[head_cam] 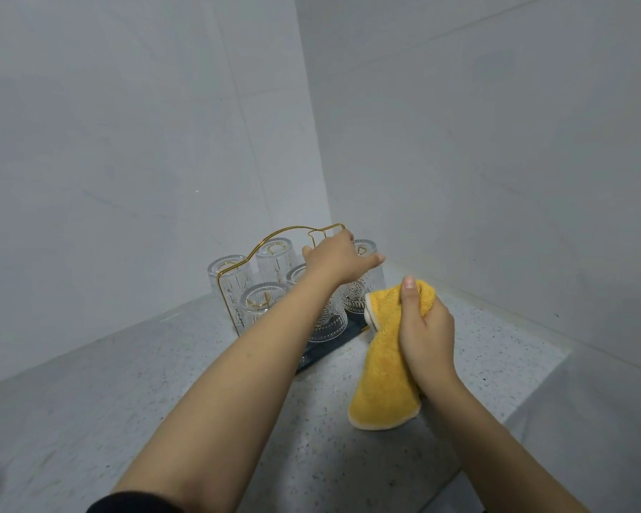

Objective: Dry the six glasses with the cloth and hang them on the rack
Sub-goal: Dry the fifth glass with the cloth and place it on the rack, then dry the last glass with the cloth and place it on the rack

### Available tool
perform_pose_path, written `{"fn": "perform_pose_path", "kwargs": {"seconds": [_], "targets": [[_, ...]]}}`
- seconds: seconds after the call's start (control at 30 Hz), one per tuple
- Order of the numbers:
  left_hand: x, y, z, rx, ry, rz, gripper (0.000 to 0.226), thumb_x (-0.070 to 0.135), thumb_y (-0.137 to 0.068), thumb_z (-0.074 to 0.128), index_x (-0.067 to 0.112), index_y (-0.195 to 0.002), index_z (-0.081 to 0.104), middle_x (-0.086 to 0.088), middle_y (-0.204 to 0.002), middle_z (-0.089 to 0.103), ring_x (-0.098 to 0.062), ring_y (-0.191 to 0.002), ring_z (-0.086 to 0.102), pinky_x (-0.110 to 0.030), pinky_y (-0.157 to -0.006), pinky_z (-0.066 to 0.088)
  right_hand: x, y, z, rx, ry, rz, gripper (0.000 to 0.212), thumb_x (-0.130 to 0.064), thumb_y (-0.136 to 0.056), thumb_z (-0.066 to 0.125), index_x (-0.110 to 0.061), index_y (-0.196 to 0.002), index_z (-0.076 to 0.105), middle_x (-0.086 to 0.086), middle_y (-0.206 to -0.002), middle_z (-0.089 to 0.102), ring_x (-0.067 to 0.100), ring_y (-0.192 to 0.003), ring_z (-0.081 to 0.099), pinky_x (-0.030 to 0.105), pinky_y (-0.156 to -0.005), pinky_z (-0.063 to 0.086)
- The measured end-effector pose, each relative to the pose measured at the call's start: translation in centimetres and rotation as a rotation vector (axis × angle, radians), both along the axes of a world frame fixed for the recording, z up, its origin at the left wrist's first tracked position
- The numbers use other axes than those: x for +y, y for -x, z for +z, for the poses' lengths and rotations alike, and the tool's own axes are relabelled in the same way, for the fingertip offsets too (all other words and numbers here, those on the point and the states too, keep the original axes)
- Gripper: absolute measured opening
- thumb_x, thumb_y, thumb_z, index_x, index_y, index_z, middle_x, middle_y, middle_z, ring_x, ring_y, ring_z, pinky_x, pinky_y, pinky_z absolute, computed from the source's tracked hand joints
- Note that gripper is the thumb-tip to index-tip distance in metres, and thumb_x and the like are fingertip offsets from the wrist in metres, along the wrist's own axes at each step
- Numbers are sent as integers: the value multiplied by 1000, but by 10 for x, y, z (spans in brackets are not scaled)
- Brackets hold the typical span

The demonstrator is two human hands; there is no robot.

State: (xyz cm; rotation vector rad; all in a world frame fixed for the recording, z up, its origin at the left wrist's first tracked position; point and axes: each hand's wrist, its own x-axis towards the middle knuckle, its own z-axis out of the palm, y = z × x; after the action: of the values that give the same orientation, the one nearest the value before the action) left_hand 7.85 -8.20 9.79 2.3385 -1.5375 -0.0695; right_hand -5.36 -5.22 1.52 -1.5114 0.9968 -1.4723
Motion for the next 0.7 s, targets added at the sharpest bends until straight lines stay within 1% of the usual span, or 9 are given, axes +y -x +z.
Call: {"fn": "perform_pose_path", "kwargs": {"seconds": [0.07,0.13,0.27,0.37,0.47,0.53,0.63,0.7], "targets": [[4,2,3,22,22,3,78,66,-87,53,15,-145,39,-3,-147,49,-27,-136,44,-50,-113,26,3,0,1,2,9,2,47,-42,-95,39,-19,-53,36,-2,-49,38,11,-47,39,25,-47,30],[12,4,8,66,100,4,75,64,-88,53,15,-144,41,-4,-147,48,-27,-136,44,-51,-113,26,9,-1,2,3,8,10,47,-42,-95,39,-19,-54,36,-2,-50,38,11,-48,39,24,-47,30],[41,6,15,155,259,3,57,55,-93,53,17,-136,51,-5,-138,56,-25,-128,50,-49,-110,33,26,-7,8,-2,16,33,47,-41,-95,39,-19,-54,35,-2,-50,37,11,-48,39,23,-47,31],[82,0,16,206,355,21,45,46,-94,54,18,-129,57,-4,-132,59,-22,-123,54,-47,-107,38,52,-19,15,10,49,80,47,-41,-96,39,-18,-54,36,-2,-50,37,11,-47,38,21,-45,29],[127,-9,16,261,424,62,38,42,-95,55,18,-124,61,-1,-128,61,-19,-119,56,-45,-105,41,80,-33,22,-8,69,139,48,-41,-95,38,-16,-55,35,0,-50,36,12,-47,37,26,-47,30],[159,-18,15,291,458,97,35,40,-95,55,18,-121,63,0,-123,63,-17,-115,58,-44,-104,42,99,-45,25,-18,60,177,48,-42,-95,38,-15,-55,37,1,-51,38,13,-49,40,29,-50,31],[206,-35,11,306,495,164,31,40,-95,55,19,-115,66,1,-117,66,-17,-110,61,-45,-103,43,132,-66,29,-36,63,245,49,-41,-95,40,-19,-52,36,-5,-49,40,11,-49,41,28,-50,31],[237,-49,7,305,507,212,30,41,-94,55,19,-113,66,0,-115,67,-17,-108,61,-45,-102,44,158,-82,30,-36,72,290,47,-38,-96,41,-19,-53,41,-5,-51,44,10,-51,45,28,-52,34]]}}
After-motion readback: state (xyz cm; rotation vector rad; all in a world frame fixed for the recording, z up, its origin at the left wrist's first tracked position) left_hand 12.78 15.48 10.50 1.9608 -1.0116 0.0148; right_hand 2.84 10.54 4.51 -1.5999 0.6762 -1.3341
